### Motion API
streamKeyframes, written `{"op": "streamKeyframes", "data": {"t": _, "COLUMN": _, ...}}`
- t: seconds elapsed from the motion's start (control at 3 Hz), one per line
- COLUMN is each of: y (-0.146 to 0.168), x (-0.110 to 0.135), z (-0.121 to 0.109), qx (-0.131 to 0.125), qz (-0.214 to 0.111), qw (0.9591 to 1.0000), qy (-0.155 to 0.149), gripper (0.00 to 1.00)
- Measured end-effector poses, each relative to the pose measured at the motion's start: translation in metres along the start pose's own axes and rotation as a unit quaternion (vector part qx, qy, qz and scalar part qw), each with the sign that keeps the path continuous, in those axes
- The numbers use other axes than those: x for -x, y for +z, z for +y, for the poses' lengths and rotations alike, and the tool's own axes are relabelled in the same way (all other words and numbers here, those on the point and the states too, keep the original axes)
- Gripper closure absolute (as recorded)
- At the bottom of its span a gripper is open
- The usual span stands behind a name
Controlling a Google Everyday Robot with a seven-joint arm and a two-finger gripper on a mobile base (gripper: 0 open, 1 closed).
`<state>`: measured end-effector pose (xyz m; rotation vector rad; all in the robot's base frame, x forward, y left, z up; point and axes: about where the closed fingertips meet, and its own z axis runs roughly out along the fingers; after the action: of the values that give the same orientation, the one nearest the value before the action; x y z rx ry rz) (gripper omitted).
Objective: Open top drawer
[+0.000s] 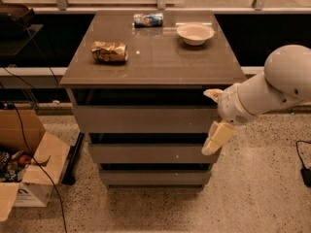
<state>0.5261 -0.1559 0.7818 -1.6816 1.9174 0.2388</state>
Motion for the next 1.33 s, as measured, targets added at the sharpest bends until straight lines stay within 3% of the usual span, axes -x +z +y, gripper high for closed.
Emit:
{"op": "streamKeyframes", "data": {"t": 0.67, "y": 0.068, "x": -0.047, "z": -0.045, "qx": 0.022, "qz": 0.011, "qw": 0.9992, "qy": 0.031, "gripper": 0.00}}
{"op": "streamKeyframes", "data": {"t": 1.0, "y": 0.095, "x": -0.056, "z": -0.066, "qx": 0.031, "qz": 0.021, "qw": 0.9987, "qy": 0.035, "gripper": 0.00}}
{"op": "streamKeyframes", "data": {"t": 1.33, "y": 0.118, "x": -0.065, "z": -0.076, "qx": 0.045, "qz": 0.030, "qw": 0.9976, "qy": 0.042, "gripper": 0.19}}
